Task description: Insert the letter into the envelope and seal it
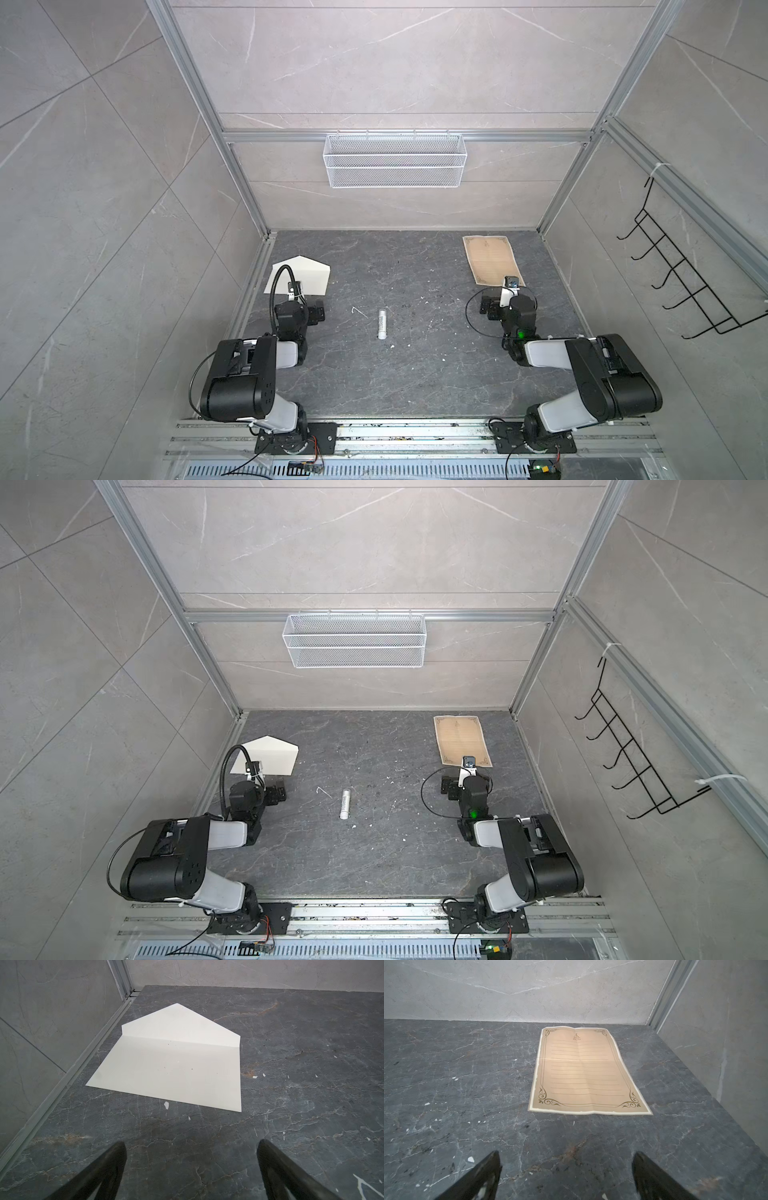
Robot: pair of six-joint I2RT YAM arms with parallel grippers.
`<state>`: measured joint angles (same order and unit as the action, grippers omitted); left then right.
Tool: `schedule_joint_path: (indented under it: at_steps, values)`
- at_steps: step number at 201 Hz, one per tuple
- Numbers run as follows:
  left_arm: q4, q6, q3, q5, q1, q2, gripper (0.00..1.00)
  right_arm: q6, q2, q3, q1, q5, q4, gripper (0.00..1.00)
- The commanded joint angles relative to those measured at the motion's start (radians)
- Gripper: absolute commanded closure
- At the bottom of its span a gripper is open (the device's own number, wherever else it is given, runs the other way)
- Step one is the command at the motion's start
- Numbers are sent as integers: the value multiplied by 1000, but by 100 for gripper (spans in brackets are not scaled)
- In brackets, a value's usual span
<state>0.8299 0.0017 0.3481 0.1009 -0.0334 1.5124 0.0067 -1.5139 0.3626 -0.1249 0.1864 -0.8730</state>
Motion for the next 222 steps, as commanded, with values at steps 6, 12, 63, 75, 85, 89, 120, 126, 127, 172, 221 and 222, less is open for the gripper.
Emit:
schedule_joint_path:
  at_steps: [6, 12, 63, 75, 85, 89, 120, 126, 127, 172, 221, 222]
  values:
    - [15, -9, 14, -10, -5, -11, 0, 3, -3, -13, -2, 10, -23, 1]
    - [15, -8, 13, -10, -6, -11, 0, 5, -3, -12, -2, 10, -24, 1]
    - [14, -11, 14, -13, -6, -11, 0, 4, -2, -11, -2, 10, -23, 1]
    - [14, -9, 16, -16, -7, -8, 0, 6, -3, -11, -2, 10, -24, 1]
    - [12, -11, 16, -16, -7, -9, 0, 7, -5, -11, -2, 9, -23, 1]
    - [12, -10, 16, -17, -7, -9, 0, 7, -4, -10, -2, 8, -23, 1]
    - [11, -9, 16, -17, -7, -9, 0, 5, -4, -10, -4, 10, -23, 1]
    - [11, -9, 15, -16, -7, -9, 0, 5, -4, -10, -2, 10, -23, 1]
    - [12, -9, 15, -16, -7, -9, 0, 6, -5, -10, -2, 10, -23, 1]
    - [12, -11, 15, -17, -7, -9, 0, 6, -5, -10, -2, 10, -23, 1]
    - [11, -11, 16, -2, -7, -24, 0, 8, 4, -4, -3, 21, -14, 1]
    - [7, -11, 16, -2, -8, -27, 0, 9, 5, -2, -3, 22, -8, 1]
